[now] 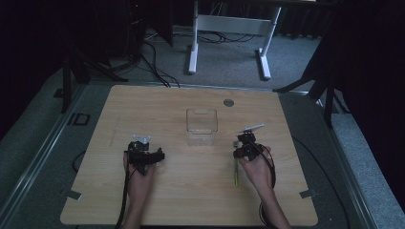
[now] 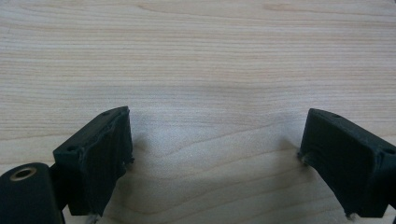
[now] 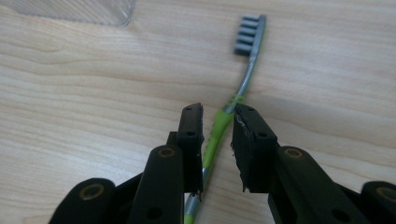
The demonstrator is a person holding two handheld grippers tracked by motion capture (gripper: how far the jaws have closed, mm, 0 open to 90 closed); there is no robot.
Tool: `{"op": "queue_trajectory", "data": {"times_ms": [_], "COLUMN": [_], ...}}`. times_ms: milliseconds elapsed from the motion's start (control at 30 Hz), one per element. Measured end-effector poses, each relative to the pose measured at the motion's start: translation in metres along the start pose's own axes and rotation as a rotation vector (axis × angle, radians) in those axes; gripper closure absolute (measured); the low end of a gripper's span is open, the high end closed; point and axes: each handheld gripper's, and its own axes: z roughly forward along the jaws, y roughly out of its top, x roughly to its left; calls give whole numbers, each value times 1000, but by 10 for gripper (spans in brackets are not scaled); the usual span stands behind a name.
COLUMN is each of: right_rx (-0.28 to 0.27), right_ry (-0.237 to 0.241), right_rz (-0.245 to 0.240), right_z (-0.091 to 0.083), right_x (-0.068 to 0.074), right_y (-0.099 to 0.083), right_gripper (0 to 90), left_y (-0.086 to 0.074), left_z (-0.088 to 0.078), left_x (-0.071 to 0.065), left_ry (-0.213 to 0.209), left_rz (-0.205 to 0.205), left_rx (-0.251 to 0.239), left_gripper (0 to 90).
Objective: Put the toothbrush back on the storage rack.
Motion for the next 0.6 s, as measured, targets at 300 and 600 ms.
{"op": "queue_trajectory", "data": {"times_ms": [300,600], "right_rx": [63,104], "right_ry": [-1,-8], "right_rz": [19,29], "right_z": [5,6], "right_x": [0,0], "right_y": [5,10], "right_gripper": [740,749], "left_y": [0,0], "left_z": [0,0], "left_x": [0,0], "left_ry": [0,0], "left_rz": [0,0], "left_rx": [0,0], "left_gripper": [95,95]}}
